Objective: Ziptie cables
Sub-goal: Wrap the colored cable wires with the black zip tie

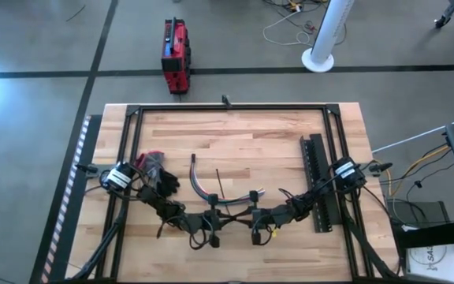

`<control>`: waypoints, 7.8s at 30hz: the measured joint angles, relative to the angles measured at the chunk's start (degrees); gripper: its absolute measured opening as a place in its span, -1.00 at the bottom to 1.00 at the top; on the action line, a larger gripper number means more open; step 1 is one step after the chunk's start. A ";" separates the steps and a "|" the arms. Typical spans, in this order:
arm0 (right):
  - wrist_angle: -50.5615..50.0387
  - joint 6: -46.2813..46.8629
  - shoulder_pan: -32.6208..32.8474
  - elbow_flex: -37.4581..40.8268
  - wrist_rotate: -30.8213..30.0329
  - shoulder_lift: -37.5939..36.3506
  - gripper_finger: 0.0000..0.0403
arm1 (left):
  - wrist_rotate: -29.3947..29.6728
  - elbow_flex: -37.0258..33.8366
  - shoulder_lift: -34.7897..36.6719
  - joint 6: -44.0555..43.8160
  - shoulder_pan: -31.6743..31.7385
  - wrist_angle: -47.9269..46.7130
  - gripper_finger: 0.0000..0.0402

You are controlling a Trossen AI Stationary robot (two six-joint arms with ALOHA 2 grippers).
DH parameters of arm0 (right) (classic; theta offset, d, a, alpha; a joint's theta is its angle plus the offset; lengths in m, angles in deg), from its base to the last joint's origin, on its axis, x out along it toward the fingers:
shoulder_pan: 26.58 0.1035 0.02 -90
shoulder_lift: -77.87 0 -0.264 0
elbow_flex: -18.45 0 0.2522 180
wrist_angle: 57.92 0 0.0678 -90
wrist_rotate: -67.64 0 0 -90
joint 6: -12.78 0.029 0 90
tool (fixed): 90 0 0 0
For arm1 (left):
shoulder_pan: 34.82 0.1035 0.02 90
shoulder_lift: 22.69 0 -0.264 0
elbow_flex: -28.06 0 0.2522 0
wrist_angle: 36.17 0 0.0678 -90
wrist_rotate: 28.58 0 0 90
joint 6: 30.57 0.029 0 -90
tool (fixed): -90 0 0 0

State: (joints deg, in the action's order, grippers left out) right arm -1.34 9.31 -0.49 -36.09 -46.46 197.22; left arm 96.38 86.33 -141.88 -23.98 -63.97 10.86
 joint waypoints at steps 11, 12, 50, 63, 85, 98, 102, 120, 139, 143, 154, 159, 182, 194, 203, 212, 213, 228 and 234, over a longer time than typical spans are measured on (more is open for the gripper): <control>-0.95 -1.08 -0.24 -0.93 -0.13 -0.04 -1.00 | 1.43 -0.29 0.64 0.62 -0.08 -0.23 -0.98; -0.86 -1.08 -0.26 -0.94 -0.16 -0.04 -1.00 | 1.61 -0.48 1.04 0.64 -0.09 -0.49 -0.97; -8.95 -0.61 0.28 -0.92 0.51 -3.04 -1.00 | -0.76 -21.28 26.36 -53.69 17.69 -20.64 -0.20; -10.05 -1.08 0.26 -0.94 0.49 -2.99 -1.00 | -12.49 -15.10 22.38 -68.21 25.79 -29.80 -0.18; -10.48 0.59 0.13 -1.05 0.01 -2.99 -1.00 | -11.51 -3.92 16.71 -68.34 25.07 -45.48 -0.33; -10.47 1.53 0.13 -1.05 -0.02 -2.99 -1.00 | -10.07 -4.42 16.37 -62.93 25.07 -43.34 -0.54; -10.44 1.85 0.13 -1.05 -0.02 -2.99 -1.00 | -8.67 -4.39 16.26 -57.97 25.05 -43.42 -0.69; -18.58 25.88 -2.79 -1.05 7.71 -9.20 -1.00 | 8.07 -5.24 16.14 -25.78 12.43 -23.93 -1.00; -24.21 37.10 -13.77 -2.62 37.90 -10.78 -1.00 | 14.85 -2.54 9.08 5.74 -0.16 -11.15 -1.00; -27.01 37.08 -14.93 -3.57 41.02 -10.69 -1.00 | 15.21 -0.22 6.78 10.05 -0.33 -11.21 -1.00; -28.43 36.54 -15.48 -3.78 42.45 -10.56 -1.00 | 17.00 -0.35 6.99 12.62 -1.75 -11.19 -1.00; -28.29 36.40 -15.98 -3.78 42.17 -10.56 -1.00 | 17.02 -0.37 7.02 13.79 -2.19 -11.06 -1.00; -28.07 36.90 -16.39 -3.79 42.12 -10.67 -1.00 | 20.06 -0.26 7.10 20.03 -2.52 -13.73 -1.00; -28.14 36.22 -17.67 -5.47 42.41 -10.71 -1.00 | 20.09 0.70 7.10 21.42 -3.06 -14.15 -1.00; -28.10 36.31 -18.59 -5.64 42.58 -10.71 -1.00 | 20.45 0.72 7.15 21.44 -3.79 -17.75 -1.00; -28.09 36.85 -19.61 -5.64 42.79 -10.73 -1.00 | 24.13 0.72 7.09 26.08 -4.46 -18.58 -1.00; -28.09 36.67 -19.71 -5.64 42.85 -10.73 -1.00 | 24.13 0.72 7.08 26.14 -4.46 -18.59 -1.00; -28.30 31.12 -20.39 -5.64 42.54 -10.73 -1.00 | 23.93 0.74 7.06 23.64 -4.57 -21.37 -1.00; -28.08 29.43 -20.08 -5.64 42.13 -10.82 -0.85 | 25.65 0.74 7.04 20.06 -4.61 -21.40 -1.00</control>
State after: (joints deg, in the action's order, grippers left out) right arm -29.42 38.74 -20.58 -41.72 -4.33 186.40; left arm 122.03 87.07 -134.84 -3.92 -68.58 -10.54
